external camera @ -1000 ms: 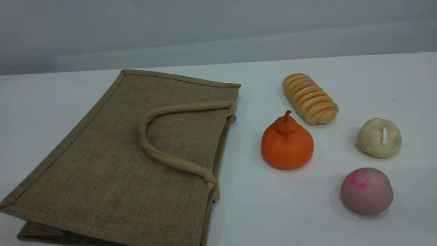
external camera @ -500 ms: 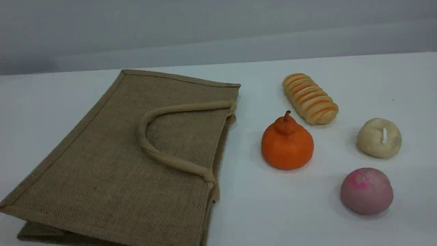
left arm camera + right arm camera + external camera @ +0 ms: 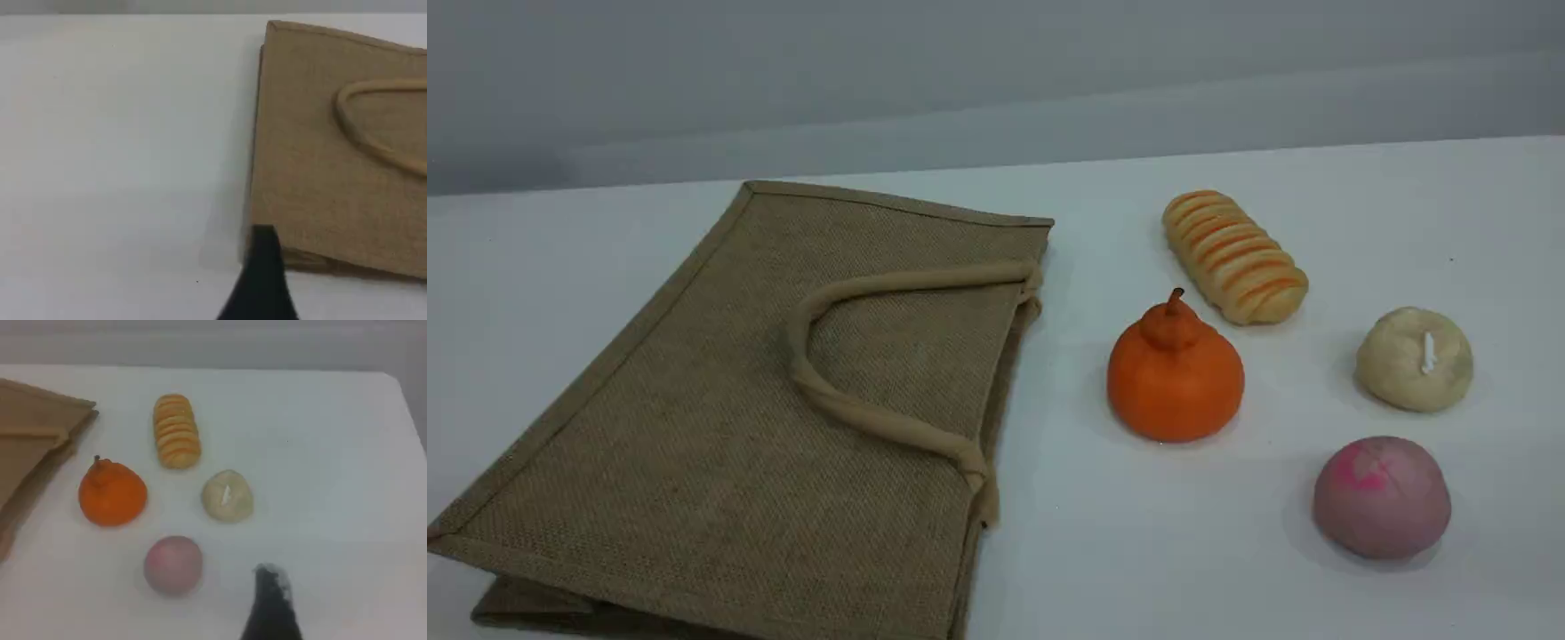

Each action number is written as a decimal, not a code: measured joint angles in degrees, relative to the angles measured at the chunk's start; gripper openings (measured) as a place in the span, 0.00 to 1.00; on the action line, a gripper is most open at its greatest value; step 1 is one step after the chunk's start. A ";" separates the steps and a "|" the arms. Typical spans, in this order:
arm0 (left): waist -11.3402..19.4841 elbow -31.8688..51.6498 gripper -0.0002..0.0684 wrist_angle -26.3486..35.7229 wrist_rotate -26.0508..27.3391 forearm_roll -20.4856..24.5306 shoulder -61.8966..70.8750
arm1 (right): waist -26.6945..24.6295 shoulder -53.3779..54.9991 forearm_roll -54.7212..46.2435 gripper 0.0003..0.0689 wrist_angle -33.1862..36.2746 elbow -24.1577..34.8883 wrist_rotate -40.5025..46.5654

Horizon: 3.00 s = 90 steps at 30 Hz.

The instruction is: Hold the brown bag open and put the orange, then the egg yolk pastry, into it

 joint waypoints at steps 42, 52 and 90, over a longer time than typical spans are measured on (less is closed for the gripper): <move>-6.34 -43.45 0.76 -18.22 -4.07 1.64 92.00 | 0.07 66.48 1.30 0.66 -18.94 -36.79 -1.62; -13.44 -43.45 0.76 -23.99 -7.98 1.64 103.30 | 0.07 68.29 1.30 0.66 -18.54 -36.79 -1.56; -15.52 -46.22 0.73 -31.22 -13.02 1.48 124.36 | 0.07 68.29 1.30 0.66 -18.04 -36.79 -1.56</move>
